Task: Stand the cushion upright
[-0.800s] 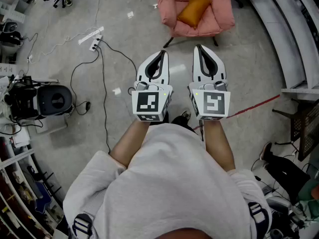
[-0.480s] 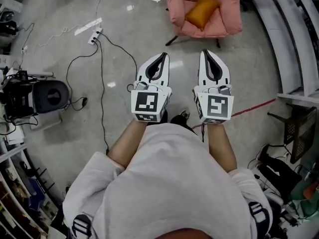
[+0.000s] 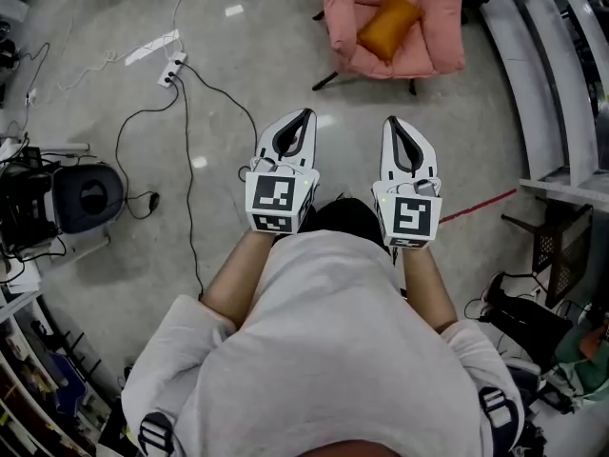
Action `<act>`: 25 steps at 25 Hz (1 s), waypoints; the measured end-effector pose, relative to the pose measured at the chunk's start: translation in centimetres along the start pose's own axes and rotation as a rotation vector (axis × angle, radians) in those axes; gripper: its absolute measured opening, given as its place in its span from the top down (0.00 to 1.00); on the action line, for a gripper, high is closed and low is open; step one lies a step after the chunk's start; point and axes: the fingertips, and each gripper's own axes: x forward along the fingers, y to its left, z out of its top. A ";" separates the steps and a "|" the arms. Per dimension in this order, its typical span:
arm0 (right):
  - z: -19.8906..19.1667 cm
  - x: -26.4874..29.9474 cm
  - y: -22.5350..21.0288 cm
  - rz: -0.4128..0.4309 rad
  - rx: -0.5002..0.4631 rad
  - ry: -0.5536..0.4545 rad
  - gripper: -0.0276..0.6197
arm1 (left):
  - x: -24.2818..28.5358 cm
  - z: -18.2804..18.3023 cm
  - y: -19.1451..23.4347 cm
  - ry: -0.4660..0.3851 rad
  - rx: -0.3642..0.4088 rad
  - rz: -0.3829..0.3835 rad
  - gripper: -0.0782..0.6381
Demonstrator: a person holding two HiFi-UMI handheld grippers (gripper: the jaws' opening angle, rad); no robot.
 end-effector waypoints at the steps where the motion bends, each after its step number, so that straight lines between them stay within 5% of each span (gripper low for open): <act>1: 0.0 0.4 -0.1 0.002 -0.001 0.002 0.95 | 0.4 -0.1 0.3 0.007 0.000 0.002 0.87; 8: 0.2 4.0 -3.4 -0.021 -0.063 -0.026 0.94 | 4.3 -0.7 1.7 0.065 0.007 0.024 0.87; 15: -1.0 10.1 -7.6 0.007 0.031 -0.002 0.95 | 11.2 0.1 3.5 0.161 0.040 0.019 0.87; 25: -3.6 15.4 -14.2 0.119 -0.042 0.075 0.95 | 23.3 1.2 -0.9 0.223 0.051 -0.061 0.87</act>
